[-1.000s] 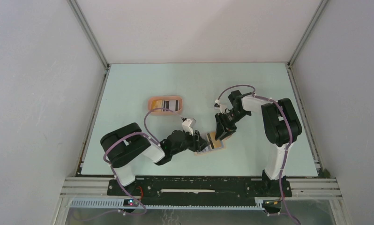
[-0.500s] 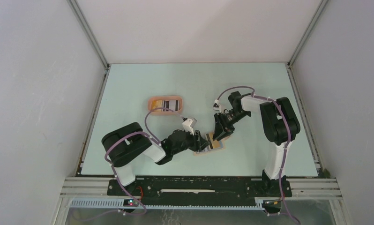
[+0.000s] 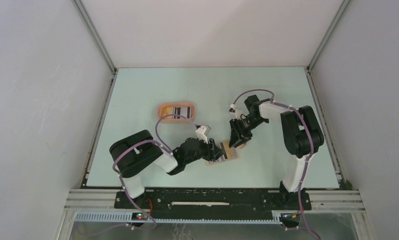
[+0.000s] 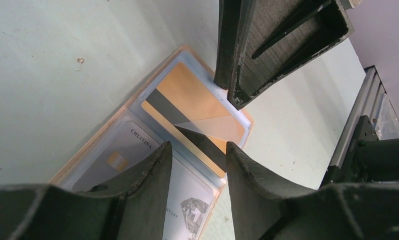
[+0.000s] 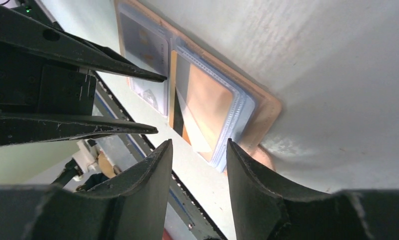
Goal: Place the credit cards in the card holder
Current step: Turn over the card slot in the card holder.
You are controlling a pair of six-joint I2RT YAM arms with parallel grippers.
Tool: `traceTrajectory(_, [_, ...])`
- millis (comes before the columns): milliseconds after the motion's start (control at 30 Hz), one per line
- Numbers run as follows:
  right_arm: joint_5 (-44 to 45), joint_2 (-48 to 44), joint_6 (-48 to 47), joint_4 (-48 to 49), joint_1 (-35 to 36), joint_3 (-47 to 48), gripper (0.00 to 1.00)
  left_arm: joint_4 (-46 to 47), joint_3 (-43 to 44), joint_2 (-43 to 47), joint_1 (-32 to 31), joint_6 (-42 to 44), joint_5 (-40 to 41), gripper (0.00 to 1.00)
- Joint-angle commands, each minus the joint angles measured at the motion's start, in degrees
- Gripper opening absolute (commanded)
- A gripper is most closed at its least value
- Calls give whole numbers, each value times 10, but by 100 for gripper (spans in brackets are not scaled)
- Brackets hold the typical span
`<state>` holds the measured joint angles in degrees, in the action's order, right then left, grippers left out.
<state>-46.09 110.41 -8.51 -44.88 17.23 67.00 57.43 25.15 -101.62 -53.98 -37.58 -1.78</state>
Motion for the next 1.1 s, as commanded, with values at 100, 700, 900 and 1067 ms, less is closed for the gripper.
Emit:
traceTrajectory(100, [32, -5, 21, 17, -2, -4, 55, -2, 22, -4, 1, 0, 1, 49])
traceTrajectory(700, [1, -65, 3, 13, 2, -3, 54, -7, 24, -8, 1, -3, 1, 45])
traceTrajectory(900, [-12, -24, 12, 10, 2, -2, 52, -6, 22, -7, 1, -4, 2, 44])
traceTrajectory(1067, [-2, -2, 20, 12, 3, -3, 51, -5, 23, -9, 1, -4, 1, 44])
